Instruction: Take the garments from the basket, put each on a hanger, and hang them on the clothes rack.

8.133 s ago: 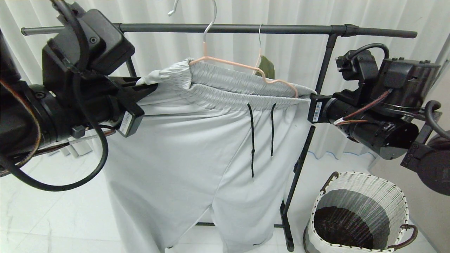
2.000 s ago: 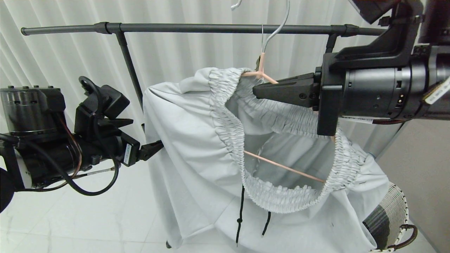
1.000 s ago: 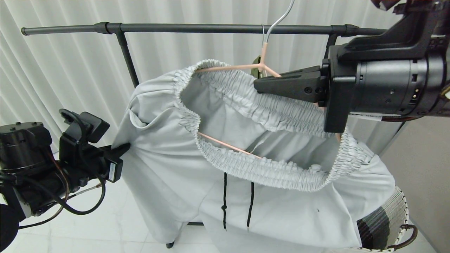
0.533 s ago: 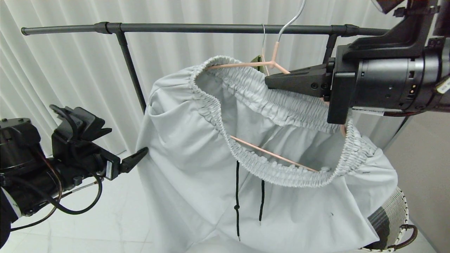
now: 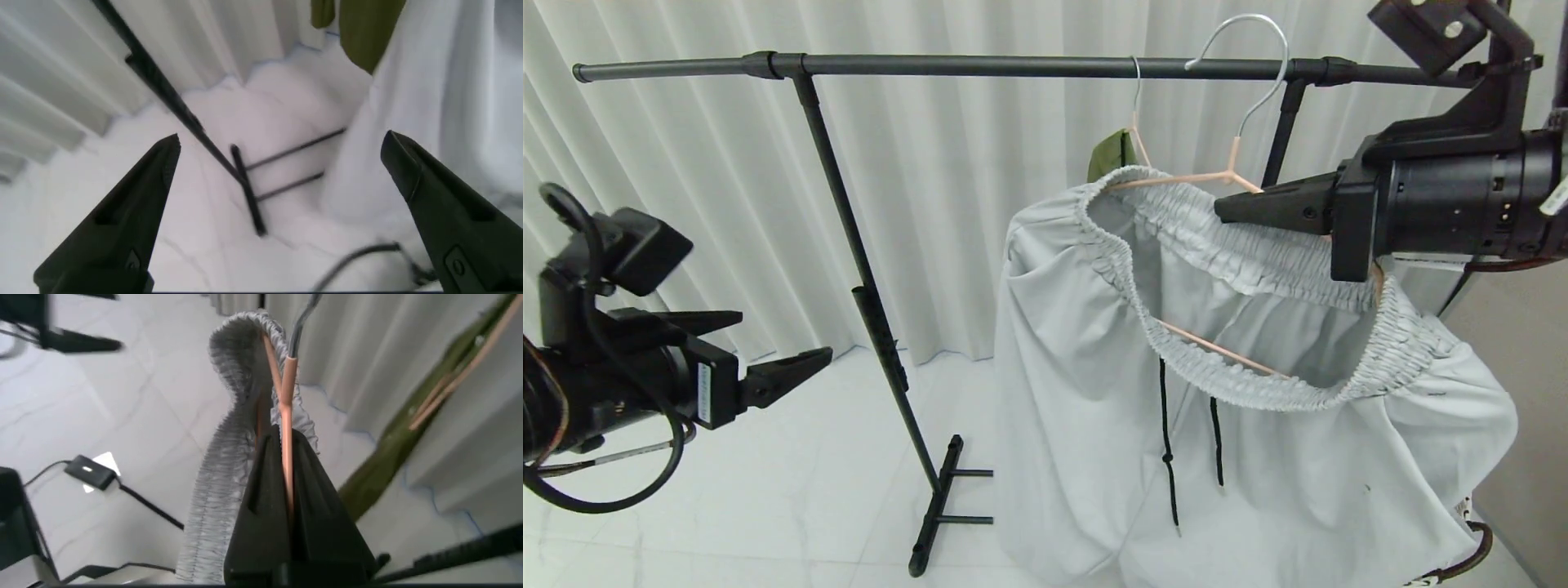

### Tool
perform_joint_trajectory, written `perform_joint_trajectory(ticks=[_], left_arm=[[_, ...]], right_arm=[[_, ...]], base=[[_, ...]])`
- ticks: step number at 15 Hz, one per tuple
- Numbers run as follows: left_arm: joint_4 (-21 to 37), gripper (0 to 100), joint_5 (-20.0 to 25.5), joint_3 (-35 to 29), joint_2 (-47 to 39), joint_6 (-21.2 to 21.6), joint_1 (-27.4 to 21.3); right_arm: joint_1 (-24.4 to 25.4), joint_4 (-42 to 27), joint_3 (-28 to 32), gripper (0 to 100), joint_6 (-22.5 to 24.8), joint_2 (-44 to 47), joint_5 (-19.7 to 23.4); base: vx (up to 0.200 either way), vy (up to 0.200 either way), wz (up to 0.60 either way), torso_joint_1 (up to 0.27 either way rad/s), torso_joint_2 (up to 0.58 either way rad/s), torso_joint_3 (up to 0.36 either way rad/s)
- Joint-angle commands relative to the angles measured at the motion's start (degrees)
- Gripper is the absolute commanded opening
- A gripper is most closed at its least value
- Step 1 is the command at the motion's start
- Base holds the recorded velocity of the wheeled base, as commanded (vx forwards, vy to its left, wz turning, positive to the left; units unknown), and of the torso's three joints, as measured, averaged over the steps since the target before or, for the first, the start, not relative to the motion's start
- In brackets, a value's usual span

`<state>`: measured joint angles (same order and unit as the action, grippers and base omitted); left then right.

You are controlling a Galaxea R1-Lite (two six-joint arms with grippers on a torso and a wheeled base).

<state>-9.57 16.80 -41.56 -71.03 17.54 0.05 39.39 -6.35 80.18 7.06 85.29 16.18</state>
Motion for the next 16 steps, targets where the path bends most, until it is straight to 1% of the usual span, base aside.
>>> perform_joint_trajectory(ticks=[1, 4, 6, 7, 8, 10, 11, 14, 15, 16], left_arm=[[0.6, 100, -0.3, -2.4, 3.9, -0.3, -0.3], [0.6, 100, -2.0, -2.0, 4.1, -0.2, -0.3], [0.4, 100, -2.0, -1.4, 4.0, -0.2, -0.3], [0.4, 100, -2.0, -1.1, 4.0, -0.1, -0.3], [0.4, 100, -2.1, -0.8, 4.0, 0.7, -0.3], [0.4, 100, -2.1, -0.7, 3.8, 1.5, -0.3], [0.3, 100, -2.4, -0.4, 3.7, 2.0, -0.3], [0.3, 100, -6.0, 1.3, 4.1, 4.0, -0.3], [0.3, 100, -6.4, 1.7, 4.1, 4.3, -0.3], [-0.9, 100, -6.5, 2.1, 4.0, 4.3, -0.3]], right_arm=[[-1.1, -0.6, -1.0, 0, 0.0, -0.8, -2.0], [-3.7, -7.7, -3.5, 0, 0.0, -4.4, -6.1], [-6.3, -11.8, -4.7, 0, 0.0, -7.2, -7.5], [-8.1, -13.8, -5.2, 0, 0.0, -8.7, -8.0], [-11.2, -16.9, -6.2, 0, 0.0, -11.1, -9.0], [-15.2, -20.2, -7.1, 0, 0.0, -13.5, -10.7], [-17.5, -21.0, -7.4, 0, 0.0, -14.4, -11.8], [-24.4, -21.1, -7.0, 0, 0.2, -14.8, -12.0], [-26.2, -20.6, -6.5, 0, 0.4, -14.5, -12.0], [-26.9, -20.4, -5.5, 0, 0.4, -14.1, -12.0]], base=[[0.0, 0.0, 0.0, 0.0, 0.0, 0.0], [0.0, 0.0, 0.0, 0.0, 0.0, 0.0], [0.0, 0.0, 0.0, 0.0, 0.0, 0.0], [0.0, 0.0, 0.0, 0.0, 0.0, 0.0], [0.0, 0.0, 0.0, 0.0, 0.0, 0.0], [0.0, 0.0, 0.0, 0.0, 0.0, 0.0], [0.0, 0.0, 0.0, 0.0, 0.0, 0.0], [0.0, 0.0, 0.0, 0.0, 0.0, 0.0], [0.0, 0.0, 0.0, 0.0, 0.0, 0.0], [0.0, 0.0, 0.0, 0.0, 0.0, 0.0]])
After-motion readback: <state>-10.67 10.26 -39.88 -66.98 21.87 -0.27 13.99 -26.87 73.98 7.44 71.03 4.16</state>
